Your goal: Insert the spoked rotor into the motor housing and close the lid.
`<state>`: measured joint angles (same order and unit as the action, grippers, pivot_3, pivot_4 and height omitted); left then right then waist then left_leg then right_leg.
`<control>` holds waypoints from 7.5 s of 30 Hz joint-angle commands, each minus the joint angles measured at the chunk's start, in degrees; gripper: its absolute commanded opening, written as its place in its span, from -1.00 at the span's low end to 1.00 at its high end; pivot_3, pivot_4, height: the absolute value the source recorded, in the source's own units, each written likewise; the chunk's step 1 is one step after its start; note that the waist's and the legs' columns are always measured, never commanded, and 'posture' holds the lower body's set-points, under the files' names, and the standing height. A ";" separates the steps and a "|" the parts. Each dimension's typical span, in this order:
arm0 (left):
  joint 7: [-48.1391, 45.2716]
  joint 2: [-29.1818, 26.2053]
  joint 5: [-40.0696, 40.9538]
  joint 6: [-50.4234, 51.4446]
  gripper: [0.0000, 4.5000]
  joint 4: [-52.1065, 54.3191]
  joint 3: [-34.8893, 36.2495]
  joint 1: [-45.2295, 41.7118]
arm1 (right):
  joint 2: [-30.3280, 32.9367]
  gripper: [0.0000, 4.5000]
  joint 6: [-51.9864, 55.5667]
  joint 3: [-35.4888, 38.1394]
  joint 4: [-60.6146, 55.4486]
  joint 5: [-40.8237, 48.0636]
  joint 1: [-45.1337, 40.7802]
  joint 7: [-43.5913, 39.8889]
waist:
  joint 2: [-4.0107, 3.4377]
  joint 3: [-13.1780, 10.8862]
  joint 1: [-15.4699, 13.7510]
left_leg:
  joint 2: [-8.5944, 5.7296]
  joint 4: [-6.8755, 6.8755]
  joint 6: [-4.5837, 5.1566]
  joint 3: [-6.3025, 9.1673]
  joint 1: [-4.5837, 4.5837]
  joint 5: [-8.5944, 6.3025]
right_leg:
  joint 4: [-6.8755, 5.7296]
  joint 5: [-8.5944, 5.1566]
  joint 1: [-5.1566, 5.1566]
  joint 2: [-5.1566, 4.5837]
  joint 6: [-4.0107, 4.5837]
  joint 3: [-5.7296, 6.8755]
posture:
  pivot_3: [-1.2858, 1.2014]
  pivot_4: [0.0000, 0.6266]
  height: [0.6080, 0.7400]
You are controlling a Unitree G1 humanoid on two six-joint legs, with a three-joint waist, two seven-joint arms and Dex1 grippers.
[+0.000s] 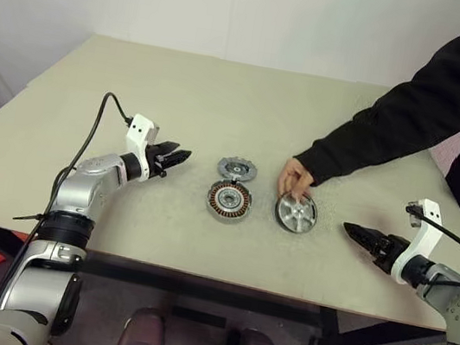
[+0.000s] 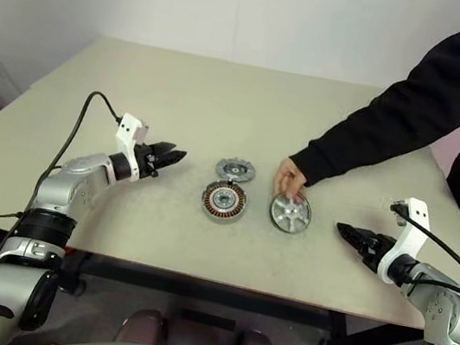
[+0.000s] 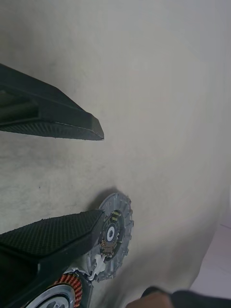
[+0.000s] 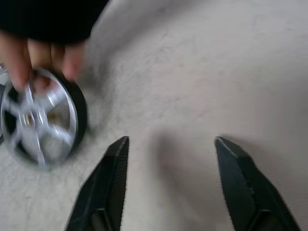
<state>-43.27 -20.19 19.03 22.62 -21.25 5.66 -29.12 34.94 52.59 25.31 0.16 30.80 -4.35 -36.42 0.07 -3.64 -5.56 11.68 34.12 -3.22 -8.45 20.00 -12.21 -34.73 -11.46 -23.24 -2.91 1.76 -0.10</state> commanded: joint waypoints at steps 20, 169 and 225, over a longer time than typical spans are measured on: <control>0.39 -0.21 0.03 -1.04 0.08 1.34 0.08 -1.21 | -1.97 0.34 -3.52 -2.04 2.44 0.48 -6.61 4.22 | -0.01 0.00 0.01 | 0.00 -0.01 0.02 0.00 -0.01 0.01 | 0.01 0.00 0.02 -0.07 0.00 0.07 | 0.03 -1.00 1.00; 3.29 -1.55 -2.45 -1.22 0.08 3.13 -2.17 2.00 | -28.96 0.47 39.91 0.51 -3.74 27.79 -28.57 43.01 | -0.16 -0.09 -0.44 | -0.27 -1.02 -0.63 0.01 -0.06 0.46 | -0.13 -0.12 -0.09 -0.20 0.32 0.27 | 0.03 -1.00 1.00; 3.81 -1.49 -2.68 -2.46 0.08 1.39 -2.07 0.65 | -4.19 -0.90 -12.83 -42.03 -16.06 -13.16 -25.03 -1.61 | 0.04 0.04 -0.17 | -0.23 -0.82 -0.49 0.04 0.00 0.43 | -0.14 -0.13 0.05 -0.29 0.35 0.46 | 0.03 -1.00 1.00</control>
<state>-39.68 -21.41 16.30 21.42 -20.78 2.65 -26.97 29.03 44.06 -17.23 -14.46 19.89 -27.46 -35.80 0.12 -3.60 -5.72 11.46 33.30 -3.71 -8.40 19.99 -11.78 -34.88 -11.60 -23.19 -3.20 2.11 0.35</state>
